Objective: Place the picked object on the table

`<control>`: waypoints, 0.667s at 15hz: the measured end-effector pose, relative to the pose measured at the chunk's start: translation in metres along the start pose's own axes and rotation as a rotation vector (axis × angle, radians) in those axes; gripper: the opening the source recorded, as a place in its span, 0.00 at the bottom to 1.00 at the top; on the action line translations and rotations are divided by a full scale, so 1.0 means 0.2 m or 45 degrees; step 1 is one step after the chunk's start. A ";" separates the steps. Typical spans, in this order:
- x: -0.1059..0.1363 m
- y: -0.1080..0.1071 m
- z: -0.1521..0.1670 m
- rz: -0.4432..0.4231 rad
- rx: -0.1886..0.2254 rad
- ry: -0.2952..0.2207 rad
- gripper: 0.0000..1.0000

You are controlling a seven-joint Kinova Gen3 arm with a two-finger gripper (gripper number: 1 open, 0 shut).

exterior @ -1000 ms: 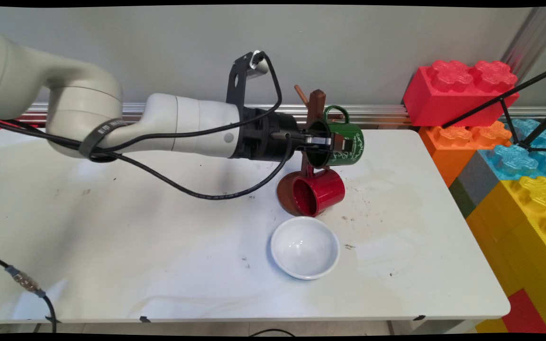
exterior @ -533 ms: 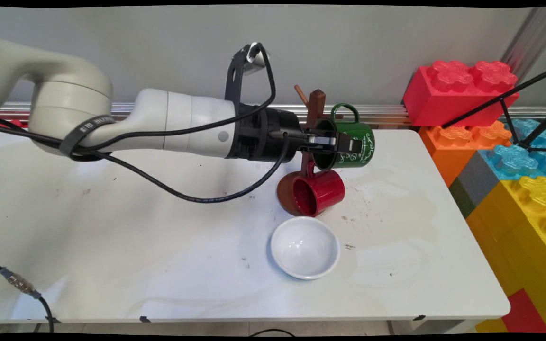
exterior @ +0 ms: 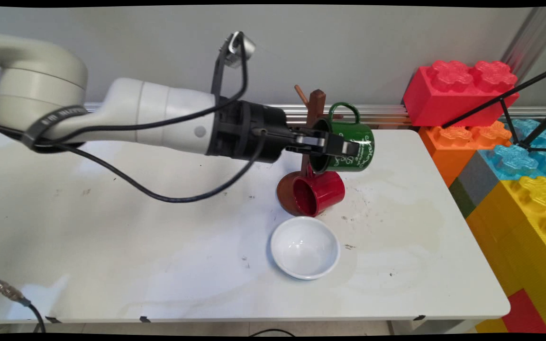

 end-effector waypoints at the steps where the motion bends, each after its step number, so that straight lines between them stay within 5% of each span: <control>1: 0.00 -0.01 -0.03 0.021 0.016 -0.018 0.00; 3: 0.00 -0.06 -0.07 0.056 0.048 -0.050 0.00; 5: 0.00 -0.05 -0.11 0.058 -0.010 -0.058 0.00; 7: 0.00 0.01 -0.17 0.076 -0.192 -0.058 0.00; 10: 0.04 0.10 -0.29 0.145 -0.369 -0.071 0.00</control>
